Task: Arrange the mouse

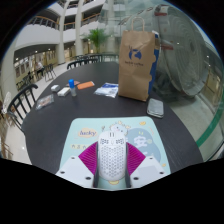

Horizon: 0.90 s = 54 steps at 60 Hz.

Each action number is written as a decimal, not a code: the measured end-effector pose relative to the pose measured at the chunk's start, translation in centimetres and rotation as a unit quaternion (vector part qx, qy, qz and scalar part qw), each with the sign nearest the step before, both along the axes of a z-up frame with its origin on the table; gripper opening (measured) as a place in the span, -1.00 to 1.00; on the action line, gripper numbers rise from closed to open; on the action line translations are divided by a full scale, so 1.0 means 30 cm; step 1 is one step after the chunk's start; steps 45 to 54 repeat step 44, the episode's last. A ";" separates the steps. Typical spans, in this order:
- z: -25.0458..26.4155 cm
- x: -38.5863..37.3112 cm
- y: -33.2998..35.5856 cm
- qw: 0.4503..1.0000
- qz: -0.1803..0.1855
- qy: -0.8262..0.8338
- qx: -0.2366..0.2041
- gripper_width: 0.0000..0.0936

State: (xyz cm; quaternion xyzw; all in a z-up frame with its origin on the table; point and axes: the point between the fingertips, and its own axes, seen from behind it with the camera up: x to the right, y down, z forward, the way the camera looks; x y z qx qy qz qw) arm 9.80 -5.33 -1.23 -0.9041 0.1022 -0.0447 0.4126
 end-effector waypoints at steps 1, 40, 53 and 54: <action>-0.013 0.000 -0.004 1.000 0.005 -0.001 -0.005 -0.21; 0.154 0.077 -0.500 0.996 0.083 -0.016 0.042 0.81; 0.157 0.101 -0.525 0.996 0.079 -0.008 0.050 0.82; 0.157 0.101 -0.525 0.996 0.079 -0.008 0.050 0.82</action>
